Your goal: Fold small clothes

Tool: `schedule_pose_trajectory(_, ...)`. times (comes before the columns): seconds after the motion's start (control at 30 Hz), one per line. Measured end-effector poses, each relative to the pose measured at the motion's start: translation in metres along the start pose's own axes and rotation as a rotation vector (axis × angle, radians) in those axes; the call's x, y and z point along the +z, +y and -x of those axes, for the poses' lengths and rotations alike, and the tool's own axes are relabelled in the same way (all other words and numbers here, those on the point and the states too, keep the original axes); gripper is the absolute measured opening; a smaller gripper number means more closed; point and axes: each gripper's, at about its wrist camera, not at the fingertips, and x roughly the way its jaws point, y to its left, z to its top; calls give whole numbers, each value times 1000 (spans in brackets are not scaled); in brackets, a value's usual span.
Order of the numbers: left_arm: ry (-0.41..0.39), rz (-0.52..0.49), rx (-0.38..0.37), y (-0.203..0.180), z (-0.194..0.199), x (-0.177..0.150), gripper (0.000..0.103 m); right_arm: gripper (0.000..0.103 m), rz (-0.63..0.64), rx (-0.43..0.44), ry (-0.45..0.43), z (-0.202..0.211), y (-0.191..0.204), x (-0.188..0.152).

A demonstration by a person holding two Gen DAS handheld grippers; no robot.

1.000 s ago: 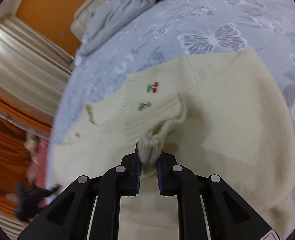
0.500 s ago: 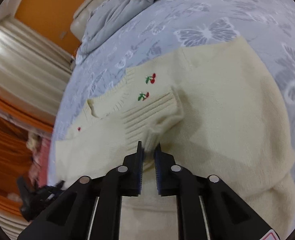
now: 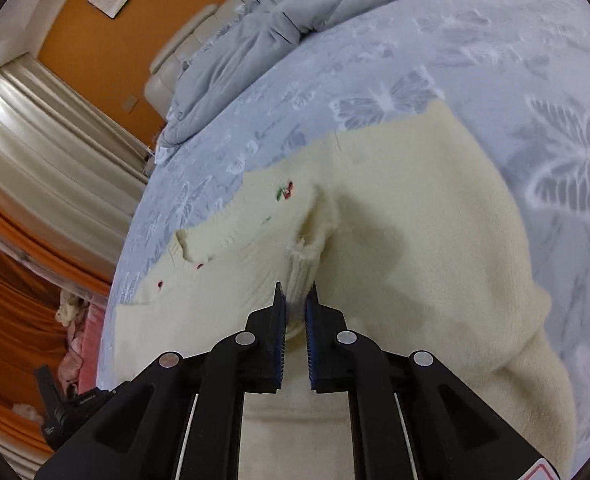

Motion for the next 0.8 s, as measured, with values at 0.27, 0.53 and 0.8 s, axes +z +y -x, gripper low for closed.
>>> schedule_pose_trajectory(0.27,8,10,-12,2,3,1,19,19,0,-30,98,-7,-1,-1)
schedule_pose_trajectory(0.53,13,3,-8,1,3,1,19,8,80,63,0,15,35,29)
schedule_pose_trajectory(0.8,10,-164,71,-24,3,-8,29,20,35,-103,101,13,-15,7)
